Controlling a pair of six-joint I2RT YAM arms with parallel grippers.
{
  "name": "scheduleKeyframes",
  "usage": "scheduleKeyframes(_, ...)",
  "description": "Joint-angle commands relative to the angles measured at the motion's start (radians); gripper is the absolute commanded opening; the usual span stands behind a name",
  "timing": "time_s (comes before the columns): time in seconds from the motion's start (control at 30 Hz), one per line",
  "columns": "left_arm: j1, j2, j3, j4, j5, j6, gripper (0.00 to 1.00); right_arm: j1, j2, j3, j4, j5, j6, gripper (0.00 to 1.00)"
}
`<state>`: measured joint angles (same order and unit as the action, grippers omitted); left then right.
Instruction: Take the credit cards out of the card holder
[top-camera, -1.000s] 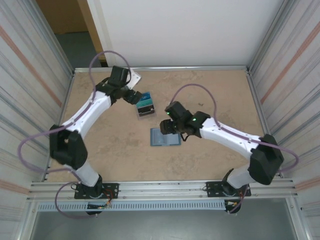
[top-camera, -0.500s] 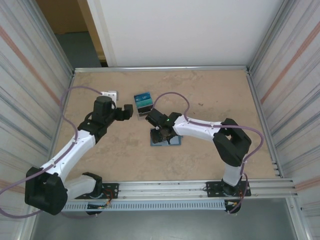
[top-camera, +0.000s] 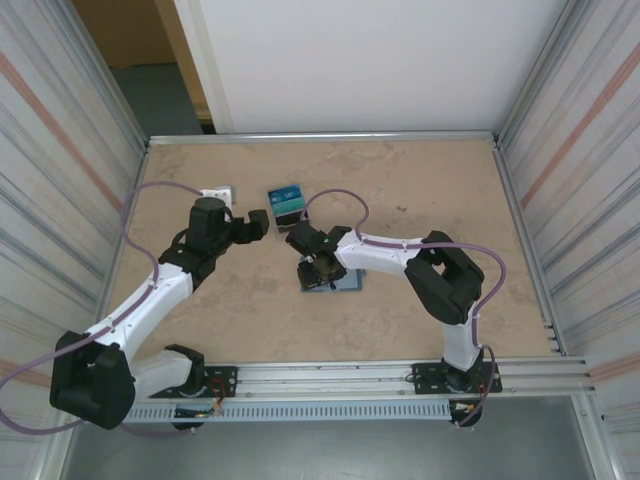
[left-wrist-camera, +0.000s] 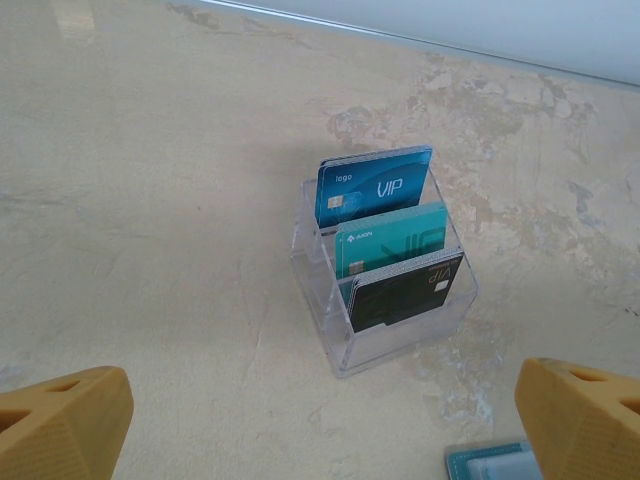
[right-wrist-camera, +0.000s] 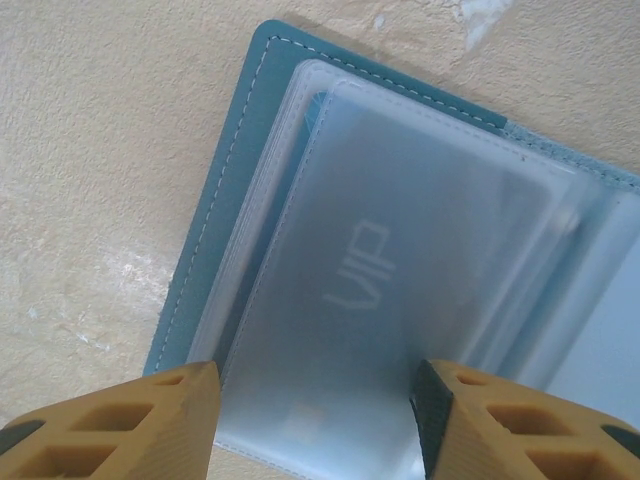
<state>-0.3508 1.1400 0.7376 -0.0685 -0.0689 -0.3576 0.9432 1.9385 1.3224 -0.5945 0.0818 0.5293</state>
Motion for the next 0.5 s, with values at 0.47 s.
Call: scheduleKeyframes(0.47, -0.081, -0.018, 0.017, 0.018, -0.046, 0.07, 0.99, -0.054, -0.045, -0.089, 0.044, -0.05, 0.001, 0.31)
